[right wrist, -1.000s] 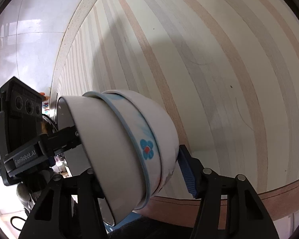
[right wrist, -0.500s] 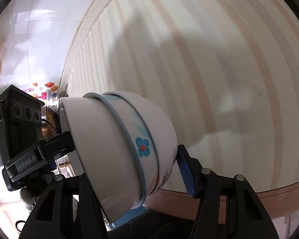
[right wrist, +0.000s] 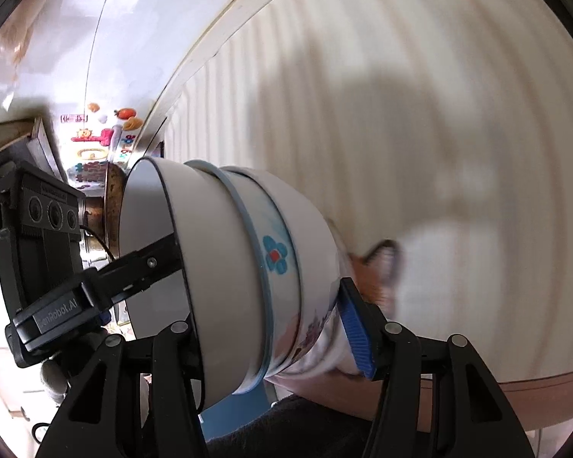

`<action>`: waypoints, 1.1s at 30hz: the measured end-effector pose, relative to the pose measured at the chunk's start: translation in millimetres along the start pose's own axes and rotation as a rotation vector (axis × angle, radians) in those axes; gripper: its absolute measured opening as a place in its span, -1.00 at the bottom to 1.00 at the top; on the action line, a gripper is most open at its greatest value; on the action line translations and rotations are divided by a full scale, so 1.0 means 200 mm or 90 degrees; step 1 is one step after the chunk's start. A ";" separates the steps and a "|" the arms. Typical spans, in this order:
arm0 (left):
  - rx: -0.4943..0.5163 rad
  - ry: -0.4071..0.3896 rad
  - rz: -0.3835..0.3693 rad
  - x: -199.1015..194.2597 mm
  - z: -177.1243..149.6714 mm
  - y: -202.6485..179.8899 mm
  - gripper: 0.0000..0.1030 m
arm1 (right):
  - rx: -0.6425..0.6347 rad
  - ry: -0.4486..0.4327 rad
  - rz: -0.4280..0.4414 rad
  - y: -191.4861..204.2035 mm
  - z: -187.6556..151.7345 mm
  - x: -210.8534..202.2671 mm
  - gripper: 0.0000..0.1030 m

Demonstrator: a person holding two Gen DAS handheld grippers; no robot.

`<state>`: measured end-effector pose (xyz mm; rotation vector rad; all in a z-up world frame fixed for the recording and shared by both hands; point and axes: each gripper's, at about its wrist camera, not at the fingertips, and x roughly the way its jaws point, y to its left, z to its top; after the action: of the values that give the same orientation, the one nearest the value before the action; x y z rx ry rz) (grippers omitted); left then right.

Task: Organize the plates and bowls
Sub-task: 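Carry the bowl stack over the plate stack, then lower the bowls onto the blue-striped plate and open both grippers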

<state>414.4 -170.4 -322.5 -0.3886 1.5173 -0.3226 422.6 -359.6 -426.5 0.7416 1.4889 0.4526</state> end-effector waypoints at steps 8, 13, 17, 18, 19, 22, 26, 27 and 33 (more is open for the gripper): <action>-0.024 -0.002 0.008 -0.03 -0.01 0.27 -0.07 | -0.019 0.013 -0.009 0.17 0.00 0.27 0.11; -0.024 0.004 0.008 -0.01 -0.03 0.36 -0.07 | -0.020 0.017 -0.021 0.17 -0.01 0.34 0.10; -0.019 0.010 0.007 -0.01 -0.04 0.39 -0.07 | -0.015 0.013 -0.028 0.19 -0.03 0.37 0.10; -0.017 0.011 0.007 0.00 -0.04 0.38 -0.07 | -0.014 0.012 -0.029 0.19 -0.03 0.38 0.10; -0.015 0.012 0.007 0.00 -0.04 0.39 -0.07 | -0.015 0.011 -0.031 0.19 -0.03 0.38 0.10; -0.010 0.016 0.007 0.00 -0.05 0.39 -0.07 | -0.014 0.006 -0.035 0.20 -0.03 0.38 0.10; -0.006 0.017 0.006 0.00 -0.06 0.39 -0.07 | -0.020 0.002 -0.044 0.22 -0.03 0.40 0.10; -0.005 0.017 0.007 0.00 -0.06 0.39 -0.07 | -0.021 0.000 -0.046 0.23 -0.03 0.40 0.10; 0.009 0.006 0.016 -0.02 -0.08 0.38 -0.07 | -0.024 -0.001 -0.055 0.23 -0.04 0.39 0.10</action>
<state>395.4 -101.9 -352.1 -0.3562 1.5275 -0.3156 427.3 -271.4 -451.1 0.6456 1.5004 0.4135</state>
